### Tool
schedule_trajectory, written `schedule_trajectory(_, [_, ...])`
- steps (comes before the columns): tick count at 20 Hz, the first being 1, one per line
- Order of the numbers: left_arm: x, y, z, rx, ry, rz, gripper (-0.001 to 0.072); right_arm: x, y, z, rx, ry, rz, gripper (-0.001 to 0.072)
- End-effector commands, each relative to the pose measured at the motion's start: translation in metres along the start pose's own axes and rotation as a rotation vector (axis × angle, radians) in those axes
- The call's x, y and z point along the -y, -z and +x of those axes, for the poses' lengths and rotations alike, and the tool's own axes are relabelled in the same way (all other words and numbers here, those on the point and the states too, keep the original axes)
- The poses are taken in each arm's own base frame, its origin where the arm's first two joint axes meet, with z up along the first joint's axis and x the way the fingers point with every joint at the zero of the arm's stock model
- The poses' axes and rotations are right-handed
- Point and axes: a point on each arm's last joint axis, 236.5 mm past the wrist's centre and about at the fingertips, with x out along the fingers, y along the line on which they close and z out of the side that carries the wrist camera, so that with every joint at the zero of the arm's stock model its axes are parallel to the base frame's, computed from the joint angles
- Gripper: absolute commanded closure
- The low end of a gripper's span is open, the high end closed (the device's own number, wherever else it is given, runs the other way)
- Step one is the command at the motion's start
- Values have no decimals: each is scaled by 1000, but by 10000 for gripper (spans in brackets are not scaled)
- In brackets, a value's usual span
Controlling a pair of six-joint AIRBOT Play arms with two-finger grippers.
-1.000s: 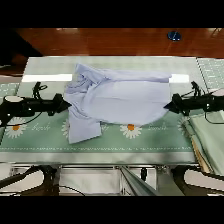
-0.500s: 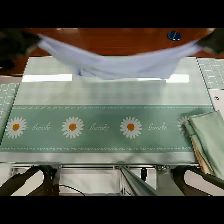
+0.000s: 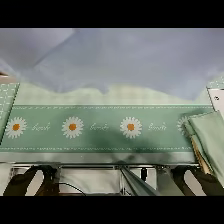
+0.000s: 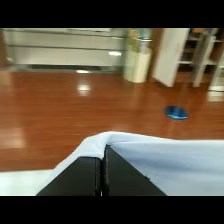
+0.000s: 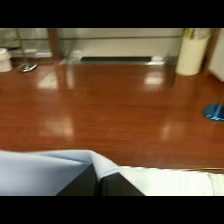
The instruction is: Fold the shirts.
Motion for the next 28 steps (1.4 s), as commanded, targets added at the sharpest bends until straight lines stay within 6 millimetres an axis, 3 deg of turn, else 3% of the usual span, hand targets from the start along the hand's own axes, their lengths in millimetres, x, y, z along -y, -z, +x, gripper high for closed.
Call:
schedule_trajectory(1, [-24, 3, -71, -1, -231, 115, 687, 3, 1, -53, 36, 99, -16, 693])
schedule_trajectory(4, [-18, -7, -108, 77, -277, 110, 687, 1, 13, -59, -4, 101, -6, 693])
schedule_trajectory(6, [-14, -8, -116, 93, -275, 92, 687, 3, 26, -52, -53, 99, 14, 693])
schedule_trajectory(8, [-18, 0, -109, 63, -276, 80, 687, 5, 50, -37, -142, 84, 40, 693])
schedule_trajectory(10, [-29, 30, -84, -46, -273, 9, 687, -1, 83, -13, -249, 17, 86, 693])
schedule_trajectory(13, [-40, 110, -22, -310, -196, -106, 687, -17, 151, 37, -439, -139, 172, 693])
schedule_trajectory(15, [-48, 170, 30, -475, -127, -207, 687, -15, 197, 75, -536, -197, 240, 693])
schedule_trajectory(19, [-76, 261, 138, -654, -71, -372, 687, 16, 277, 170, -657, -204, 369, 693])
schedule_trajectory(21, [-80, 303, 193, -719, -55, -403, 687, 25, 313, 223, -694, -234, 465, 694])
schedule_trajectory(25, [-69, 366, 283, -784, -22, -414, 687, 43, 374, 308, -760, -261, 631, 694])
schedule_trajectory(28, [-68, 401, 327, -802, -58, -509, 687, 63, 397, 357, -781, -239, 677, 693])
